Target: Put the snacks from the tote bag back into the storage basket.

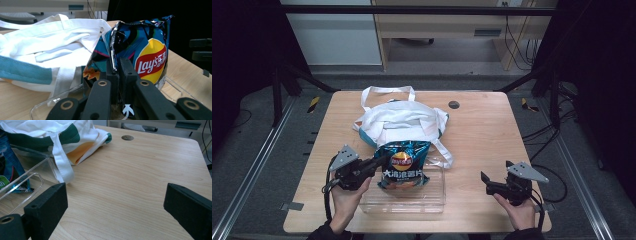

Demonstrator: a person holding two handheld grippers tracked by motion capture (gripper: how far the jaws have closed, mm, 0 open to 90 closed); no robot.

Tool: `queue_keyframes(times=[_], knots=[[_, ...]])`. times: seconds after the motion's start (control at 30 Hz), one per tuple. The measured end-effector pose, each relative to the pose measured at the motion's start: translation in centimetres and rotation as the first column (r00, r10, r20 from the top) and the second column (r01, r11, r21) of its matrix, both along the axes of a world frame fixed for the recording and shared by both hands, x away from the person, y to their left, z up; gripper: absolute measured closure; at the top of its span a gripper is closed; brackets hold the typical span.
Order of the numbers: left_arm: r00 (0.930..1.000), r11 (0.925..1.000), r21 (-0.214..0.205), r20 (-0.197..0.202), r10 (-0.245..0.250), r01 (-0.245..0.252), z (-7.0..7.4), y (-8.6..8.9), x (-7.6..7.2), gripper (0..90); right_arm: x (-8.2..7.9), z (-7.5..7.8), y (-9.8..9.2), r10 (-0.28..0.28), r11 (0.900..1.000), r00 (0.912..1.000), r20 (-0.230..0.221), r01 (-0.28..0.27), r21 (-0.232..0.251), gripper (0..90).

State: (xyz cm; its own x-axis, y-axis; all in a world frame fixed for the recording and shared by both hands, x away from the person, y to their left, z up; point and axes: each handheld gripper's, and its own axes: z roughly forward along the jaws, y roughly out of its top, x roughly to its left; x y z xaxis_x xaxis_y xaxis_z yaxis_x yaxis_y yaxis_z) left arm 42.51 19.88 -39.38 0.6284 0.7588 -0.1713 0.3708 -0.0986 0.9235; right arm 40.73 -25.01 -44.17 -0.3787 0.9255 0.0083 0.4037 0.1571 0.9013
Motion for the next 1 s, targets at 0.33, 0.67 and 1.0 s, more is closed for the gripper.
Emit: queue_keyframes(times=[0.33,0.67,1.0], knots=[[0.9998,0.9997,0.016,0.006,0.020,-0.020,0.1,-0.3,1.2,85.1,0.0,0.0,0.0,0.002,1.0000,1.0000,-0.004,-0.002,-0.002,5.5],[0.9994,0.9993,0.018,0.010,0.032,-0.032,0.1,-0.6,1.9,81.0,0.1,-0.1,0.0,0.003,1.0000,1.0000,-0.004,-0.003,-0.003,5.5],[0.9984,0.9983,0.030,0.029,0.049,-0.050,0.0,-0.5,2.1,69.6,0.1,-0.1,0.1,0.003,1.0000,1.0000,-0.007,-0.003,-0.001,5.5]])
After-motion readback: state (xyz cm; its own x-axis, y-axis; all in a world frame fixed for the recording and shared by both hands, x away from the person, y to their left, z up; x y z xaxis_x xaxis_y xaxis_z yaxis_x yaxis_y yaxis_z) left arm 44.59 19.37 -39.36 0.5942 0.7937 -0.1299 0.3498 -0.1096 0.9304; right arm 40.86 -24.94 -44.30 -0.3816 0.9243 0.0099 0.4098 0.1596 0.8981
